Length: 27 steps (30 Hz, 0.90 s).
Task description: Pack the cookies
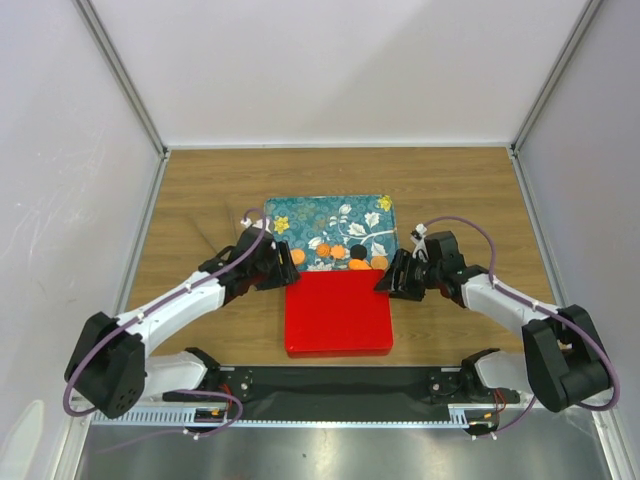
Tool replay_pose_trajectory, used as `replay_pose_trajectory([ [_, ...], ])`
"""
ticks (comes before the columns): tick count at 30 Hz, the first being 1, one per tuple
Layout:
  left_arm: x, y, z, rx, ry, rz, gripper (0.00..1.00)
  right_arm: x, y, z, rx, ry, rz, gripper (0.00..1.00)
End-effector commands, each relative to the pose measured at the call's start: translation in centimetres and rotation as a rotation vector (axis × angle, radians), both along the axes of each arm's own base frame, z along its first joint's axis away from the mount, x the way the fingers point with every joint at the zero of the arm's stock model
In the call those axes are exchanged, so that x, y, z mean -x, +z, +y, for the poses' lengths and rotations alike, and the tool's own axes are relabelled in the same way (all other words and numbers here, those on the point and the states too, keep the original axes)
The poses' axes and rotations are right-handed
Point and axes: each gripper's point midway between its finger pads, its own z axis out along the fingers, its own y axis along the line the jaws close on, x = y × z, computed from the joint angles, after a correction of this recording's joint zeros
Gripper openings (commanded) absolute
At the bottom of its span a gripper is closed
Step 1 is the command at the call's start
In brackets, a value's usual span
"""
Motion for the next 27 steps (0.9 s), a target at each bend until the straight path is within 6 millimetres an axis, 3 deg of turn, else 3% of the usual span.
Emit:
replay_pose_trajectory([
  [1, 0.2, -1.4, -0.4, 0.031, -0.012, 0.013, 0.61, -1.5, 0.3, 0.3, -0.004, -0.015, -0.062, 0.59],
  [7, 1.9, -4.6, 0.3, 0.031, 0.013, 0.066, 0.53, -0.5, -1.3, -0.2, 0.015, -0.034, -0.027, 0.49],
  [10, 2.2, -4.9, 0.6, 0.021, 0.017, 0.072, 0.52, -0.3, -1.6, -0.2, 0.023, -0.030, -0.025, 0.42],
  [13, 1.7, -4.0, 0.9, 0.003, 0.013, 0.048, 0.53, -0.5, -0.9, -0.4, 0.037, -0.034, -0.036, 0.43],
  [17, -0.1, -0.7, 1.6, -0.057, 0.028, -0.033, 0.64, -1.8, 1.7, -0.8, 0.048, -0.050, -0.100, 0.54],
  [18, -0.6, 0.8, 1.6, -0.066, 0.027, -0.053, 0.73, -2.3, 2.6, -0.9, 0.046, -0.056, -0.122, 0.58],
  [21, -2.5, 5.2, 1.9, -0.089, 0.025, -0.152, 0.81, -3.6, 5.4, -1.5, 0.042, -0.067, -0.184, 0.71],
  [22, -2.4, 5.9, 2.4, -0.116, 0.015, -0.160, 0.83, -3.7, 6.6, -1.8, 0.038, -0.072, -0.203, 0.75],
  [25, -3.0, 10.6, 2.6, -0.106, 0.011, -0.261, 0.86, -4.5, 10.2, -2.7, 0.021, -0.088, -0.283, 0.86],
  [26, -2.6, 11.3, 2.9, -0.109, 0.009, -0.267, 0.86, -4.6, 12.7, -3.0, 0.005, -0.097, -0.352, 0.91],
  [27, -2.6, 12.7, 2.9, -0.096, 0.008, -0.298, 0.86, -4.6, 13.6, -3.4, 0.009, -0.104, -0.378, 0.94],
])
